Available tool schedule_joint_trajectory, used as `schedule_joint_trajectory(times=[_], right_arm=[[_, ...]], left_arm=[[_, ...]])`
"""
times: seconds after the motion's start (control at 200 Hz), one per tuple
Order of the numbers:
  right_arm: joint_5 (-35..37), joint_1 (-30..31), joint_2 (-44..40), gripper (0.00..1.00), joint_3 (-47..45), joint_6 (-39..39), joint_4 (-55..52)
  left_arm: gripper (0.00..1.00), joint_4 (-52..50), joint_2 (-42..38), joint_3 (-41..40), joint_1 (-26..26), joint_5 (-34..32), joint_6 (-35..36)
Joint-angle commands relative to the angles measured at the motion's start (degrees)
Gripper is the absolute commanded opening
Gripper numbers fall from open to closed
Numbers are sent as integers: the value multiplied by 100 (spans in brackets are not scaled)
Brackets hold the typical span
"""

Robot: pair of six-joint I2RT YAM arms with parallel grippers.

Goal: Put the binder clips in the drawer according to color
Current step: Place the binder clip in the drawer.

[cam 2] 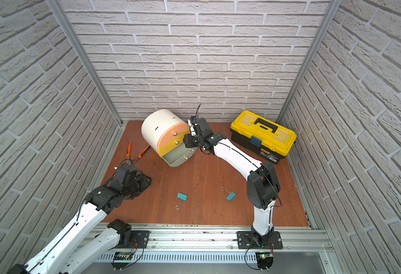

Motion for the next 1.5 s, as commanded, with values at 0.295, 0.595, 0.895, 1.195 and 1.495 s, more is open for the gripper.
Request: schedule_joint_trajectory(times=[0.295, 0.595, 0.895, 1.195, 1.495], right_arm=[[-280, -141, 641, 38, 205, 845, 404], [-379, -304, 857, 38, 70, 1707, 1087], [-425, -359, 1048, 46, 139, 2291, 1462], [-417, -367, 961, 62, -41, 2302, 1559], [-425, -369, 727, 64, -250, 2182, 1555]], left_arm=[[47, -215, -407, 145, 38, -95, -36], [47, -265, -339, 227, 34, -83, 2], [47, -370, -374, 259, 34, -97, 8], [48, -355, -363, 259, 50, -106, 12], [48, -331, -347, 259, 65, -89, 33]])
